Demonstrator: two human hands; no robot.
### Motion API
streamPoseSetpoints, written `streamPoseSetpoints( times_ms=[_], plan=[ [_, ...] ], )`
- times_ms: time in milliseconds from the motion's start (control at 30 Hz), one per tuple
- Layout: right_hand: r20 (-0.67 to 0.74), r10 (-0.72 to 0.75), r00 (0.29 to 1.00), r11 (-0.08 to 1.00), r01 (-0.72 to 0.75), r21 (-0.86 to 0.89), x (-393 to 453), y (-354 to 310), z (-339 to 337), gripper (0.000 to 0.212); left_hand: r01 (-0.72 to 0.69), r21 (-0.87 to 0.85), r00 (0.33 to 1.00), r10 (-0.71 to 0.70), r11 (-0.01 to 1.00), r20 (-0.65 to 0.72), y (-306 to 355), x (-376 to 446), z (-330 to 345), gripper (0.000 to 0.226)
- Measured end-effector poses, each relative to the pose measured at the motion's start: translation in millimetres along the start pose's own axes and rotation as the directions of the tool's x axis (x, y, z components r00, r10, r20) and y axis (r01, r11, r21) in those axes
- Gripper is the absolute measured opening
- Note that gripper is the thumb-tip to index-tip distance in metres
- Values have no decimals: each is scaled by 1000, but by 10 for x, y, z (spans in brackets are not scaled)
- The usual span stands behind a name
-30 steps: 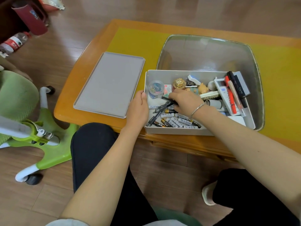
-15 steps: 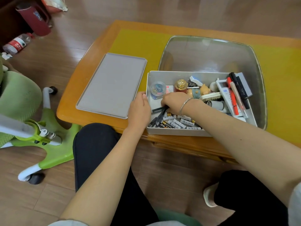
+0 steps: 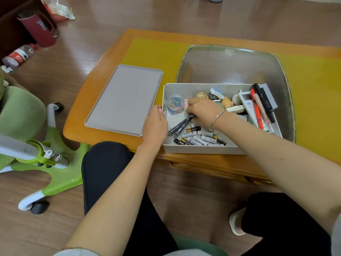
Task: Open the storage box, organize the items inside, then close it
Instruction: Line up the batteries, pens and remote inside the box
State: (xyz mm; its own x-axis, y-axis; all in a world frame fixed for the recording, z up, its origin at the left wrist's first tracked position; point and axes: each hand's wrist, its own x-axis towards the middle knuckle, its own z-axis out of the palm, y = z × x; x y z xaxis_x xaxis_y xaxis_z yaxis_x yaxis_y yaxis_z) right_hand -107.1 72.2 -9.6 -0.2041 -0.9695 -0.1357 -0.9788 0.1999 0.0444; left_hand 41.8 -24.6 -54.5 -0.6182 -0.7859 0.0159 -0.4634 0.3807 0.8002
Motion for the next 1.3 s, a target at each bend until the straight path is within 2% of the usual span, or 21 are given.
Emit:
streamPoseSetpoints(
  times_ms=[167, 367, 567, 633, 733, 800, 867, 967, 1033, 1133, 1300],
  plan=[
    [-85, 113, 990, 987, -102, 122, -213, 102, -117, 21, -7, 1, 1000, 7, 1000, 13, -2, -2, -4, 24],
    [-204, 217, 955, 949, -157, 274, -483, 186, -247, 22, 14, -43, 1000, -14, 999, 8, -22, -4, 9, 26],
    [-431, 313, 846, 933, -190, 304, -616, 370, -532, 19, 28, 17, 1000, -28, 999, -6, -30, 7, 24, 26],
    [-453, 339, 824, 930, -221, 293, -633, 437, -640, 20, 30, 26, 1000, -30, 999, -4, -28, 5, 22, 26],
    [-377, 428, 821, 900, -350, 258, -667, 595, -770, 26, 33, 52, 999, -33, 998, -4, -25, 4, 24, 25],
    [-316, 478, 819, 878, -441, 185, -714, 692, -820, 20, 30, 67, 1000, -30, 997, -4, -25, 4, 25, 24],
    [-243, 556, 795, 831, -526, 180, -789, 764, -834, 9, 28, 75, 1000, -27, 997, -6, -25, 4, 22, 24],
    [-151, 657, 739, 752, -625, 208, -926, 861, -751, 15, 25, 86, 1000, -25, 996, -11, -32, 0, 24, 26],
    [-115, 699, 706, 709, -663, 239, -1029, 913, -648, 23, 9, 111, 1000, -8, 994, -4, -5, 9, 27, 30],
    [-72, 748, 659, 644, -696, 319, -1150, 931, -474, 34, -64, 254, 998, 60, 965, 24, 89, 74, 24, 38],
    [-81, 810, 581, 563, -732, 384, -1246, 914, -254, 31, -63, 362, 997, 47, 930, 54, 149, 146, 59, 37]
  ],
)
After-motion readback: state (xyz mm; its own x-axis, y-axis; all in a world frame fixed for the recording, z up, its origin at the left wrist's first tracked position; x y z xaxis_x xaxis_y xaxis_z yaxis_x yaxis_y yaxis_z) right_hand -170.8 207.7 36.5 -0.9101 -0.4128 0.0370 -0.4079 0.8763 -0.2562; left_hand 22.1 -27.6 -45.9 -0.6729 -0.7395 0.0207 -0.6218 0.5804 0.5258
